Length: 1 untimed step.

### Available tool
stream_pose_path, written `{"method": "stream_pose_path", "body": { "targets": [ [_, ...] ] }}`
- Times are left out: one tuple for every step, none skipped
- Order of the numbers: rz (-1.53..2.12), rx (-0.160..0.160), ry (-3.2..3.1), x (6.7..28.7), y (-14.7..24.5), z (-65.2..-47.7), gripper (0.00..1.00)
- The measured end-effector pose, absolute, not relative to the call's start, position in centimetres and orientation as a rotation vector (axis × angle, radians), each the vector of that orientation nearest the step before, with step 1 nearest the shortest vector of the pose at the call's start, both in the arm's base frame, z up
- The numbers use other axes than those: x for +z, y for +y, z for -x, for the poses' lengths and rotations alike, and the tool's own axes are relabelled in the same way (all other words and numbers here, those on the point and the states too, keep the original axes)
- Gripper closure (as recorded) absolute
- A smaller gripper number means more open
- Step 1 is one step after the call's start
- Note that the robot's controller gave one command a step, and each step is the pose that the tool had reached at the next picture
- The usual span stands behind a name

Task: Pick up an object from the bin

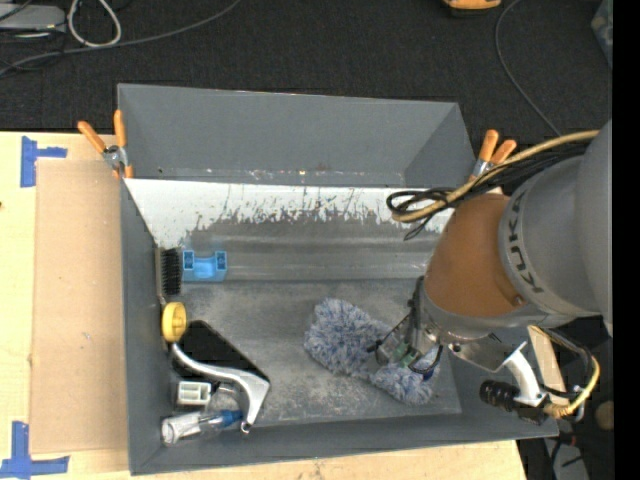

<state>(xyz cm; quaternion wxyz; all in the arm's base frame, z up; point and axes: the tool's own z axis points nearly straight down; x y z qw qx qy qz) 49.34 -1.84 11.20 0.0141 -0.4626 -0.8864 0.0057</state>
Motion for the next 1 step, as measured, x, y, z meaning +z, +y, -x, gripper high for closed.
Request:
{"method": "stream_pose_path", "body": {
  "targets": [
    [1.440, 0.018, -2.760, 11.20, -1.84, -49.34, 1.00]
  ]
}}
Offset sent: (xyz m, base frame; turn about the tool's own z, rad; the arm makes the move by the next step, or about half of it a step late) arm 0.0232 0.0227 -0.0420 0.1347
